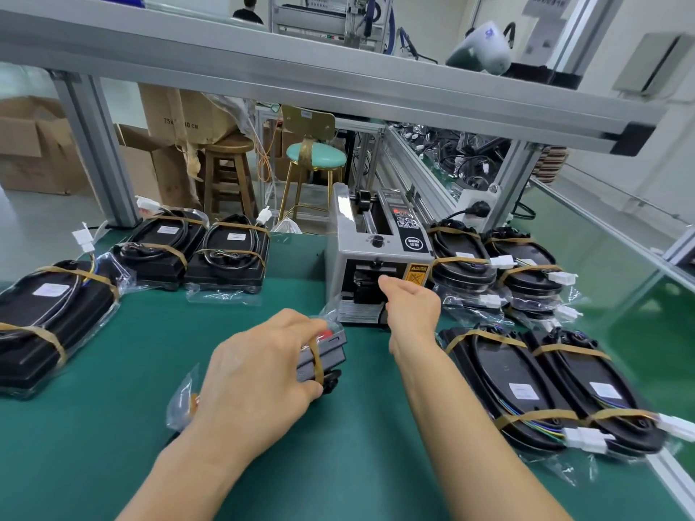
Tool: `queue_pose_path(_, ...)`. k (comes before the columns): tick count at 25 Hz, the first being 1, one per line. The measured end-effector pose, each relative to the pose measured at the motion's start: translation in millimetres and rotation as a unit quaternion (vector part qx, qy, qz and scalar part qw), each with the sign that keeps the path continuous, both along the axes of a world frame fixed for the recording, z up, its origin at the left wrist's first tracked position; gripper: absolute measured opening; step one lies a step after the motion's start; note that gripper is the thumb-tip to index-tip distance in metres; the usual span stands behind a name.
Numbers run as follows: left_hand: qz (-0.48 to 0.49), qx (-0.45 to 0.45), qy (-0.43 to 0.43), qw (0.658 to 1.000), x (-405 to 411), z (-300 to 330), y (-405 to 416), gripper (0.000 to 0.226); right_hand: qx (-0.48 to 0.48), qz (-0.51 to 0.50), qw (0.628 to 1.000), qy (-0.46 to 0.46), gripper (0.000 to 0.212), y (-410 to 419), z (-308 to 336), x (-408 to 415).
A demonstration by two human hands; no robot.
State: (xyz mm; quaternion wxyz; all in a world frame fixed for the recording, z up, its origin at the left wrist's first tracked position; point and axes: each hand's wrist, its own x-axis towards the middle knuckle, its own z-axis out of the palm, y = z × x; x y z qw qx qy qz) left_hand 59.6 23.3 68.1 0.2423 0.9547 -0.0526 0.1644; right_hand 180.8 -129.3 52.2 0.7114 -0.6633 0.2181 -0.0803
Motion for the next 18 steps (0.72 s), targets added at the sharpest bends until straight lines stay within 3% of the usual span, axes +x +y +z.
queue_pose_path(4, 0.016, 0.008, 0.012, 1.000, 1, -3, -1, 0.059, -0.010, -0.026, 1.000, 0.001, 0.013, 2, -2, 8)
queue_pose_path(11, 0.024, 0.011, 0.020, 0.999, -1, -2, -2, 0.059, 0.083, -0.031, 0.995, 0.040, 0.022, 7, 11, 1)
queue_pose_path(13, 0.029, 0.004, 0.022, 0.999, -1, -2, -1, 0.059, 0.116, 0.043, 0.992, 0.035, 0.022, -2, 17, -20)
queue_pose_path(16, 0.038, -0.014, 0.022, 0.999, 2, 0, 0, 0.058, 0.087, 0.224, 0.971, -0.006, 0.011, -7, 15, -68)
queue_pose_path(18, 0.044, -0.017, 0.024, 0.999, 2, 1, -1, 0.056, 0.069, 0.263, 0.962, -0.030, 0.006, -3, 10, -90)
